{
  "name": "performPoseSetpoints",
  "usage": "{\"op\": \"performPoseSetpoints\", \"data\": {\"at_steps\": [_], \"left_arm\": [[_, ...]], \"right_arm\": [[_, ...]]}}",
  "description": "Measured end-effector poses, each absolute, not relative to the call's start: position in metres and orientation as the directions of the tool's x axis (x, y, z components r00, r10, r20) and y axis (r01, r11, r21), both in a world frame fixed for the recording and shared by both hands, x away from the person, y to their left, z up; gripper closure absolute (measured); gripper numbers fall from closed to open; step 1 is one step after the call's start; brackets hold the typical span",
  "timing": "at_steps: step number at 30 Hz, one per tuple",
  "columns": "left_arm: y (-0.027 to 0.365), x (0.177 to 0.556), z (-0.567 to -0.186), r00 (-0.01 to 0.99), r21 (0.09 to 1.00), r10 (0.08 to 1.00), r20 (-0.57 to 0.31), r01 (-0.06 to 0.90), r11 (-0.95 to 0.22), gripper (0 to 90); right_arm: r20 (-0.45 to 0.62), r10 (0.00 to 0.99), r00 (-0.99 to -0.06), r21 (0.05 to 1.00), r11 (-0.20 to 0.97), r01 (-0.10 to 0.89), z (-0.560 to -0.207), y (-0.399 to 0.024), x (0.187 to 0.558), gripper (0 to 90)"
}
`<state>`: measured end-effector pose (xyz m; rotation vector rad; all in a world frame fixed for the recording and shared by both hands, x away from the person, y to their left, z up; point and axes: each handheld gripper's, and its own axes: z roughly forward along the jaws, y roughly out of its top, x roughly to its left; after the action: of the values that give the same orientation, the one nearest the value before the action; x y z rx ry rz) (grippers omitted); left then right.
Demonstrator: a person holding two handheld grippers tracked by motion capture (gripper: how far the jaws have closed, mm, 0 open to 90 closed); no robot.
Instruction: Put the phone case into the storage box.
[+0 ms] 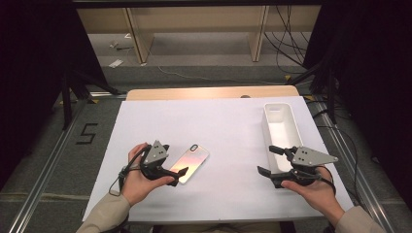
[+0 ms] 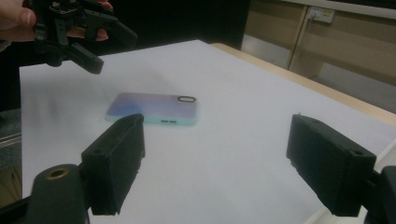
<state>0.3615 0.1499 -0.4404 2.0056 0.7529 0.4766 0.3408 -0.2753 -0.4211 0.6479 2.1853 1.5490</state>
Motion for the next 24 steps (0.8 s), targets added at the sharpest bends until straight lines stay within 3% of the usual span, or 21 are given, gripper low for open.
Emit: {"op": "performPoseSetpoints", "data": {"at_steps": [14,24], "left_arm": [[0.148,0.363,-0.442,0.732,0.843,0.681,0.035,0.345,-0.413,2.6],[0.132,0.375,-0.447,0.717,0.748,0.696,0.034,0.444,-0.493,3.2]], "right_arm": [[-0.042,0.570,-0.821,0.947,0.285,0.150,-0.422,-0.273,0.341,20.6],[-0.039,0.569,-0.822,0.946,0.287,0.153,-0.423,-0.272,0.342,20.6]]}}
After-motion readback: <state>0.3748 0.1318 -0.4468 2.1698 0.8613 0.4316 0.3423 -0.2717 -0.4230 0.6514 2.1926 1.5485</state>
